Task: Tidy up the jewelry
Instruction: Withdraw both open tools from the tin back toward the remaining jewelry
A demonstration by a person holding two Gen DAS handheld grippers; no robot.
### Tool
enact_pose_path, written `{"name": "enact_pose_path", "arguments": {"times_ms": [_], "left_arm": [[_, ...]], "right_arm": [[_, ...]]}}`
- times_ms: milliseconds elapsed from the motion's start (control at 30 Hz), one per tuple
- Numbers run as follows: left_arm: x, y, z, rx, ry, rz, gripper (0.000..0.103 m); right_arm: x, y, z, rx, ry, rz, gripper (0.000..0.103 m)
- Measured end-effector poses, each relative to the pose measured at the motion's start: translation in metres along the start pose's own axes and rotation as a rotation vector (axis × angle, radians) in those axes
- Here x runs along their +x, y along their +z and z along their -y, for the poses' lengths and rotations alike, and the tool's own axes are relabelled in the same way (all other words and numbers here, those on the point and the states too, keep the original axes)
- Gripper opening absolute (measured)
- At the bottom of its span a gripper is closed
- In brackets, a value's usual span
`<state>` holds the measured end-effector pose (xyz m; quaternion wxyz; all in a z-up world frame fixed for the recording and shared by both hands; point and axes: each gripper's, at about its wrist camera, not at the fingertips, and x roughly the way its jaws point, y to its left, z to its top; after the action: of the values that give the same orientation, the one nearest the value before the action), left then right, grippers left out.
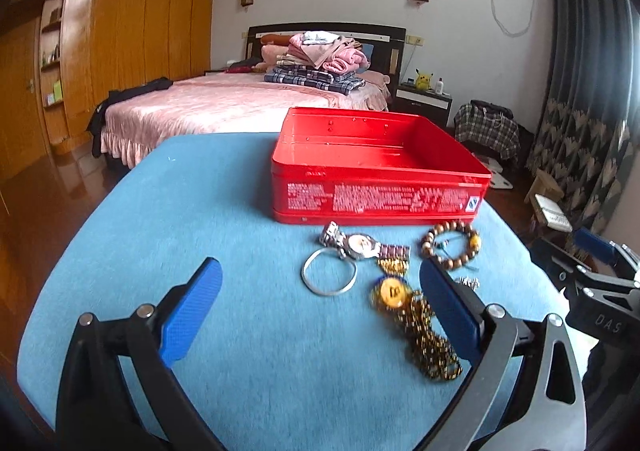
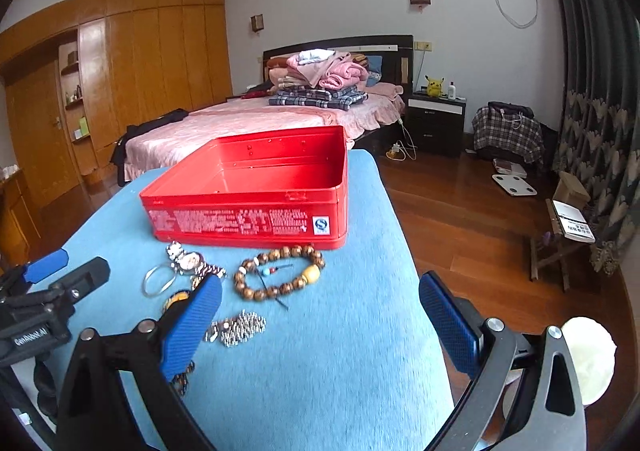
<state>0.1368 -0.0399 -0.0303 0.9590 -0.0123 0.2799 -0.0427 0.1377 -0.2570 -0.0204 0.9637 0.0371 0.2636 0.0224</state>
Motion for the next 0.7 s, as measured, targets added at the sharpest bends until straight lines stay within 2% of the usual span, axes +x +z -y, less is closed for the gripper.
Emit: {"name": "enact_pose_path", "arguments": {"times_ms": [333,700], "left_arm": [[-0.003,-0.026,0.022,0.003,-0.009,0.001,0.096],[0.006,-0.046,0.051,0.01,-0.038,-0.03,0.096]], "right_arm": [[-0.012,-0.014,0.013,0.024,-0.008,0.039,0.097],[-0.014,-0.024,0.026,0.052,-0.012,0.033,0.097]]}}
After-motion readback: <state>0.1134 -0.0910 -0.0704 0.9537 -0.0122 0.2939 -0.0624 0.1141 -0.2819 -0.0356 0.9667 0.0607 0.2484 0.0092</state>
